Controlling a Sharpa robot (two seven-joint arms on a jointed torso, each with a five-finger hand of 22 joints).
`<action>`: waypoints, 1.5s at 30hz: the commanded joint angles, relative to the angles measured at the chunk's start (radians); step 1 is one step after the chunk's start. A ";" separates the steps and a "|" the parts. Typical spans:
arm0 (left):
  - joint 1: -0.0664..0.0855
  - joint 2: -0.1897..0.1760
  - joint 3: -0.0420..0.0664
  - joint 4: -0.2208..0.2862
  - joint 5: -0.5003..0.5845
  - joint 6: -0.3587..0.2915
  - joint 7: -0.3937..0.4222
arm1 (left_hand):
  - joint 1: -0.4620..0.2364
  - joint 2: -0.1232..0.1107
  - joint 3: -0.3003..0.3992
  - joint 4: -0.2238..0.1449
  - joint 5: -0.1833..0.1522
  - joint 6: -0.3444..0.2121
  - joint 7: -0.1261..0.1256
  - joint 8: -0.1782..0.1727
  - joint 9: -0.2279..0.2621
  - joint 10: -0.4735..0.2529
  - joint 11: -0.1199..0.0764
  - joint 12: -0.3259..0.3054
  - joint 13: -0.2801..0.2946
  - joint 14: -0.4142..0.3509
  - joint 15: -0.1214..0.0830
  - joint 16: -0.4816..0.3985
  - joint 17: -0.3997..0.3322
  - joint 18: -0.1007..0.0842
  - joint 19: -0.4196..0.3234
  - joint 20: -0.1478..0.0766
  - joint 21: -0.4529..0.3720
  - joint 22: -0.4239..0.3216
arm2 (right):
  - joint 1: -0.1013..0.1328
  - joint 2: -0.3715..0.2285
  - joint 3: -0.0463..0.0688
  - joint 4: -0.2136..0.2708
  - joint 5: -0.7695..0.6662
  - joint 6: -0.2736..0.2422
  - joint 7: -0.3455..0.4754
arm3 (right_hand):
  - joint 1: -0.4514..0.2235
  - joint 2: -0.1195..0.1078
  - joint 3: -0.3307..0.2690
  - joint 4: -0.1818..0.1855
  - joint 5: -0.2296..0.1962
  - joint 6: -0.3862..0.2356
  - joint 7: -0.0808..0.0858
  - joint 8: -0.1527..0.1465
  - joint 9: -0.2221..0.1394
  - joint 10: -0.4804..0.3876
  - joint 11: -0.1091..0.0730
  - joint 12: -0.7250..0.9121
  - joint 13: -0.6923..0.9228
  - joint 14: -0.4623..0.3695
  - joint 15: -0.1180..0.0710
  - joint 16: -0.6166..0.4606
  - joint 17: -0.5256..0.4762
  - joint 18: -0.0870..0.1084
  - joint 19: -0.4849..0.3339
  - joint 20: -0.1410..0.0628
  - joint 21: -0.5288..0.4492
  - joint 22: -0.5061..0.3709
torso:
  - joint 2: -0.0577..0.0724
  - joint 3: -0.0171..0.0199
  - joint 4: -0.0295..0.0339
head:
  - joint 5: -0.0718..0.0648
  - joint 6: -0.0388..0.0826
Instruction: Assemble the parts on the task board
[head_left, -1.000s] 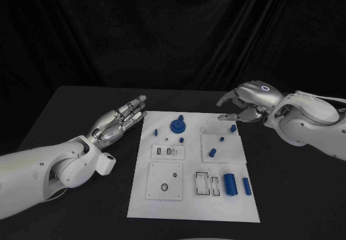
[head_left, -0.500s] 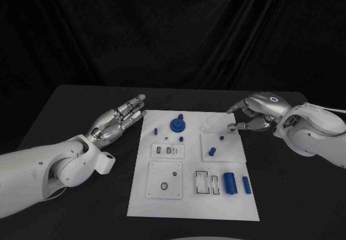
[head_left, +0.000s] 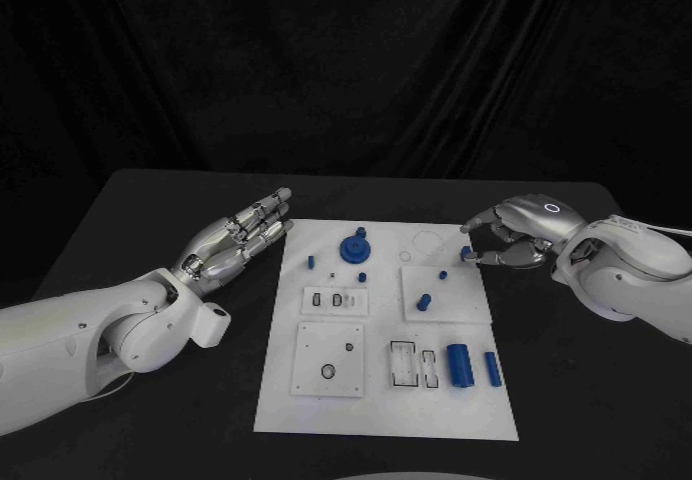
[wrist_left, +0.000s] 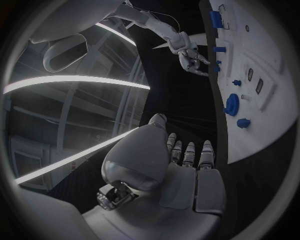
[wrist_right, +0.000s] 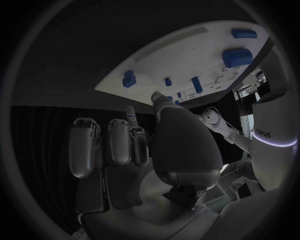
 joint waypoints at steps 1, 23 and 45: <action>0.000 0.003 0.001 0.000 -0.005 0.020 0.009 | 0.010 0.003 0.007 0.000 0.006 -0.002 0.006 0.003 0.001 -0.002 0.008 -0.003 -0.001 0.000 0.006 -0.004 -0.002 0.009 -0.001 0.008 0.005 0.001 | -0.008 0.002 0.001 -0.007 -0.003 0.007 -0.046 | 0.019 0.003 0.009 -0.001 0.007 -0.004 -0.001 0.002 0.002 0.088 0.001 -0.004 0.196 0.067 -0.001 0.006 -0.003 -0.003 0.030 -0.001 0.003 0.169 | 0.000 0.0003 0.0004 | -0.001 0.002; -0.001 0.001 0.001 -0.001 -0.005 0.024 0.008 | 0.011 0.003 0.010 0.000 0.006 -0.002 0.008 0.003 0.001 -0.002 0.009 -0.003 -0.001 0.000 0.006 -0.004 -0.002 0.009 -0.001 0.009 0.005 0.001 | -0.038 0.036 0.001 -0.057 -0.006 0.007 -0.053 | 0.041 0.013 0.013 -0.002 0.042 0.001 0.003 0.006 0.005 0.089 0.004 -0.002 0.198 0.066 -0.001 0.010 -0.005 -0.002 0.029 0.000 0.000 0.171 | 0.000 0.0000 0.0006 | 0.008 -0.004; -0.002 0.002 0.001 -0.003 -0.005 0.029 0.004 | 0.011 0.003 0.010 0.000 0.006 -0.002 0.008 0.003 0.001 -0.002 0.009 -0.003 -0.001 0.000 0.006 -0.004 -0.002 0.009 -0.001 0.009 0.005 0.001 | -0.048 0.060 0.001 -0.088 -0.006 -0.007 -0.070 | 0.075 0.027 0.021 -0.010 0.035 0.030 0.009 0.023 0.018 0.087 0.013 -0.002 0.196 0.063 0.003 0.008 -0.015 -0.001 0.027 0.001 -0.006 0.170 | 0.000 0.0000 0.0002 | 0.008 -0.008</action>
